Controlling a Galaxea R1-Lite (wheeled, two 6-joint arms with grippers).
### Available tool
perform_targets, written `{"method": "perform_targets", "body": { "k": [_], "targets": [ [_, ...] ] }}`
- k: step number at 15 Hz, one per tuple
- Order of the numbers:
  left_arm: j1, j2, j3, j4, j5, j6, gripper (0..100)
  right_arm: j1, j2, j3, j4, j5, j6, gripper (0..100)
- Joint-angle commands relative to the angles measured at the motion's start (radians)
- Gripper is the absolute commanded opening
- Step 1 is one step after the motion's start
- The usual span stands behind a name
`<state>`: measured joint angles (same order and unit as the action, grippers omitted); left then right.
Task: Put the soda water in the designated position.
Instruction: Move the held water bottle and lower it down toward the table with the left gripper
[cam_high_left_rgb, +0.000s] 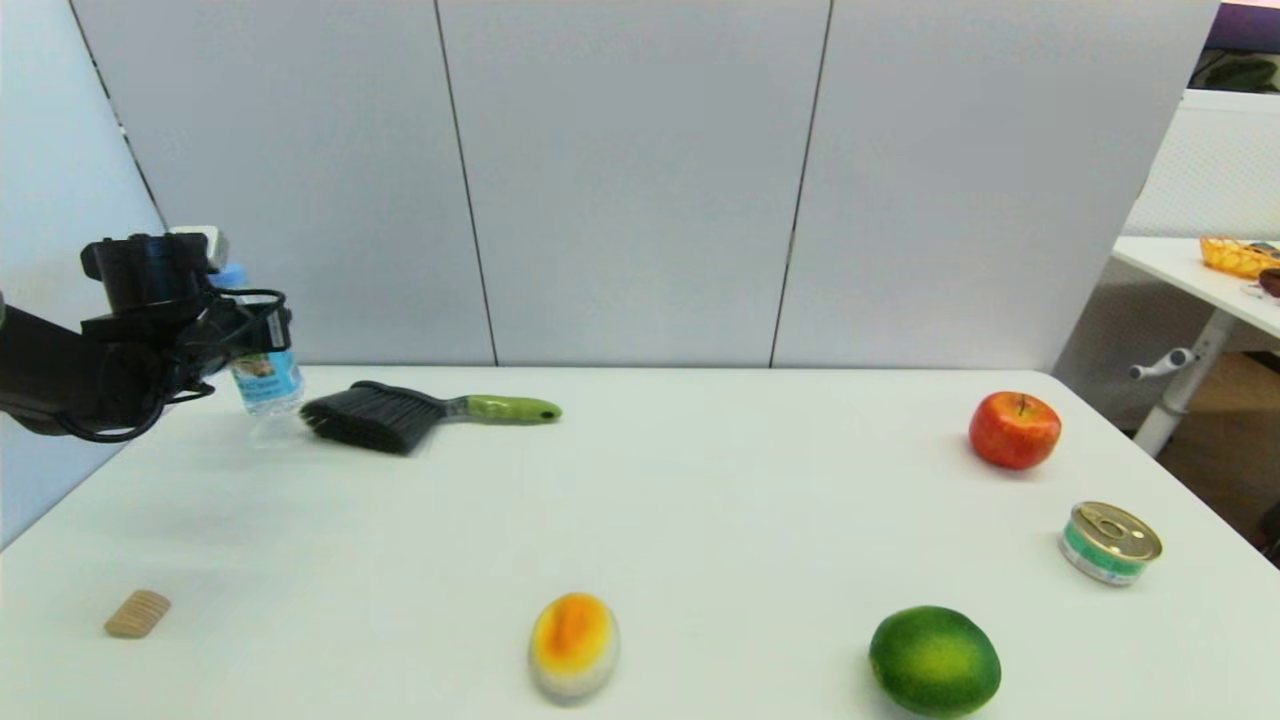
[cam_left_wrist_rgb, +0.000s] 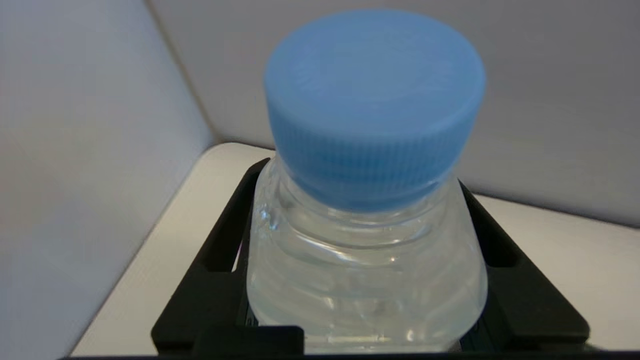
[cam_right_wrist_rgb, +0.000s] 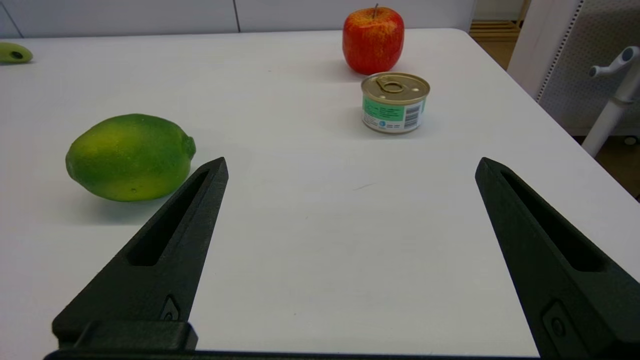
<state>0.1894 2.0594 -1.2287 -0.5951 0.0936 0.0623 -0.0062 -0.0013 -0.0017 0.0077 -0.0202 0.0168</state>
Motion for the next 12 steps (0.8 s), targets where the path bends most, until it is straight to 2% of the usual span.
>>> {"method": "perform_targets", "body": {
  "k": [1,4,12],
  "targets": [
    [0.041,-0.008,0.011,-0.011,-0.040,0.044,0,0.000,0.000,0.000,0.000,0.000,0.000,100],
    [0.070,0.002,0.008,-0.060,-0.051,0.082,0,0.000,0.000,0.000,0.000,0.000,0.000,100],
    [0.073,0.042,0.014,-0.057,-0.100,0.080,0,0.000,0.000,0.000,0.000,0.000,0.000,100]
  ]
}}
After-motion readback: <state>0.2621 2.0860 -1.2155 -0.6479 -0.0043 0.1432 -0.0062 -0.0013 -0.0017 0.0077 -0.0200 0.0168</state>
